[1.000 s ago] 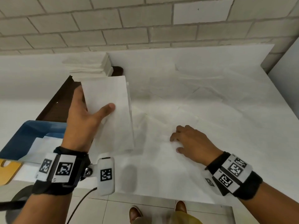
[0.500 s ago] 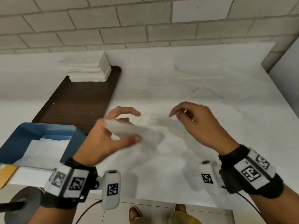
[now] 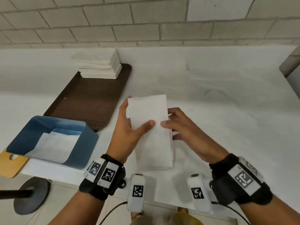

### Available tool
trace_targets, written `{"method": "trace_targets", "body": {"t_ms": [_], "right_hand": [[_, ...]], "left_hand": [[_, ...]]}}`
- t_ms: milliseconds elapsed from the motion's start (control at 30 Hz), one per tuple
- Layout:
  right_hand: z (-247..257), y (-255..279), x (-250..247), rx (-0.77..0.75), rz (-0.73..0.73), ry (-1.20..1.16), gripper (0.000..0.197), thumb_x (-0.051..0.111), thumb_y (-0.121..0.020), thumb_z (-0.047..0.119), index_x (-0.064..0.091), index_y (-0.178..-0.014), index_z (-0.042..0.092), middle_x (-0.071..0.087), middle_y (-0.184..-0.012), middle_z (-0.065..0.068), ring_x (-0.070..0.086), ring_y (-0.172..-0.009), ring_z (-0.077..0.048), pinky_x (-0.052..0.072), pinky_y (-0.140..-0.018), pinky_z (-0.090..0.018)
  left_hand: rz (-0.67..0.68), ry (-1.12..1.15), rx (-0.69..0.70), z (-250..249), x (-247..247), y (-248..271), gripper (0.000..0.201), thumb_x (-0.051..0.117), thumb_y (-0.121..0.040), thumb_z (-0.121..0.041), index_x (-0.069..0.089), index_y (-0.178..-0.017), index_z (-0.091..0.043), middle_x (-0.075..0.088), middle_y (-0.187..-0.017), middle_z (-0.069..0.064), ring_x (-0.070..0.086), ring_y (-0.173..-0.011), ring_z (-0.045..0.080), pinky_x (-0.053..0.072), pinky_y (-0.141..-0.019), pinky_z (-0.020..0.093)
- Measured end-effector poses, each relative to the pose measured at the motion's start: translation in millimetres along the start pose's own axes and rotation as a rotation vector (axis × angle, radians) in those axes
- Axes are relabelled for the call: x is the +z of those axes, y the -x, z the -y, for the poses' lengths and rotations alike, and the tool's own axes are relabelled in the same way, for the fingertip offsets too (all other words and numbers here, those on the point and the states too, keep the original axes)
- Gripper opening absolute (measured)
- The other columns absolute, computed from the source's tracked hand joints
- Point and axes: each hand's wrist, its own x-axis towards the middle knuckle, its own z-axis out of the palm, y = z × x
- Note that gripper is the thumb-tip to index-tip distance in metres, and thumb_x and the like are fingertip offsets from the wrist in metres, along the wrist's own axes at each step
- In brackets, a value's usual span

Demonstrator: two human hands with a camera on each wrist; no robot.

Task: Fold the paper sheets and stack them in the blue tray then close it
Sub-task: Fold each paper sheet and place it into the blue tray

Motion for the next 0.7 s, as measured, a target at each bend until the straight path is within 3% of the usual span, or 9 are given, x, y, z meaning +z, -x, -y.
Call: {"method": "trace_targets", "body": {"t_ms": [100,200,233,300,400,433,500,600,700], "right_hand": [[-24,-9,20,-0.039,-0.149,0.074,0.049,0.064,-0.086,0.02,0.038,-0.123,0.04,0.06,-0.122,0.007,0.065,-0.103,-0.01,0.056,-0.09,-0.041],[-30,-17,29,-0.053,-0.169,0.1,0.063,0.05,-0.096,0.007,0.023,-0.143,0.039,0.049,-0.138,0.011,0.057,-0.116,-0.003,0.052,-0.098,-0.03],[-31,-19,34,-0.079,-0.149,0.152,0.067,0.046,-0.097,0.007,0.016,-0.149,0.038,0.042,-0.145,0.012,0.05,-0.125,-0.004,0.046,-0.106,-0.032],[-25,-20,42,-0.176,-0.14,0.193,0.072,0.039,-0.1,0.007,0.006,-0.153,0.042,0.03,-0.154,0.012,0.041,-0.135,-0.005,0.04,-0.112,-0.034],[-10,-23,42,-0.309,-0.196,0.075,0.073,0.039,-0.104,0.013,-0.001,-0.149,0.054,0.041,-0.143,0.011,0.06,-0.112,-0.007,0.053,-0.089,-0.019],[-6,-23,40,-0.333,-0.21,0.069,0.073,0.04,-0.104,0.014,0.0,-0.149,0.054,0.044,-0.139,0.011,0.062,-0.106,-0.008,0.053,-0.084,-0.017],[-5,-24,38,-0.336,-0.175,0.119,0.071,0.043,-0.103,0.012,0.008,-0.149,0.052,0.046,-0.137,0.013,0.062,-0.106,-0.007,0.053,-0.083,-0.017],[-21,-27,40,-0.215,-0.086,0.286,0.062,0.042,-0.101,0.009,0.019,-0.148,0.043,0.047,-0.135,0.017,0.056,-0.114,-0.001,0.049,-0.085,-0.009],[-33,-30,41,-0.116,-0.022,0.354,0.048,0.04,-0.102,0.014,0.027,-0.14,0.04,0.051,-0.129,0.016,0.055,-0.107,0.008,0.046,-0.076,-0.003]], "left_hand": [[0.061,0.167,-0.171,10,3,2,0.05,0.072,-0.092,-0.014,0.054,-0.138,-0.016,0.071,-0.128,0.005,0.069,-0.117,0.026,0.058,-0.095,0.045],[0.127,0.23,-0.331,12,1,5,0.031,0.06,-0.1,-0.015,0.063,-0.131,-0.014,0.074,-0.122,0.007,0.071,-0.113,0.029,0.062,-0.087,0.038],[0.108,0.194,-0.313,12,0,5,0.029,0.06,-0.101,-0.016,0.064,-0.129,-0.015,0.075,-0.12,0.006,0.071,-0.112,0.029,0.061,-0.087,0.039],[0.029,0.069,-0.137,10,-2,6,0.025,0.062,-0.099,-0.02,0.067,-0.124,-0.019,0.076,-0.116,0.002,0.072,-0.109,0.025,0.059,-0.09,0.043],[-0.069,-0.021,0.188,-7,-4,12,0.02,0.061,-0.098,-0.021,0.064,-0.114,-0.033,0.075,-0.109,-0.019,0.072,-0.103,0.007,0.059,-0.084,0.027],[-0.08,-0.026,0.247,-8,-5,14,0.023,0.061,-0.097,-0.022,0.062,-0.115,-0.036,0.074,-0.109,-0.023,0.071,-0.104,0.004,0.058,-0.083,0.023],[-0.093,-0.065,0.254,1,-9,17,0.025,0.065,-0.098,-0.025,0.062,-0.12,-0.037,0.073,-0.114,-0.02,0.07,-0.108,0.007,0.059,-0.088,0.028],[-0.106,-0.188,0.096,32,-14,21,0.025,0.066,-0.098,-0.03,0.067,-0.123,-0.026,0.076,-0.114,-0.006,0.072,-0.107,0.015,0.06,-0.09,0.037],[-0.141,-0.168,0.019,44,-17,22,0.015,0.065,-0.098,-0.024,0.069,-0.109,-0.032,0.078,-0.103,-0.006,0.074,-0.098,0.01,0.06,-0.085,0.034]]}}
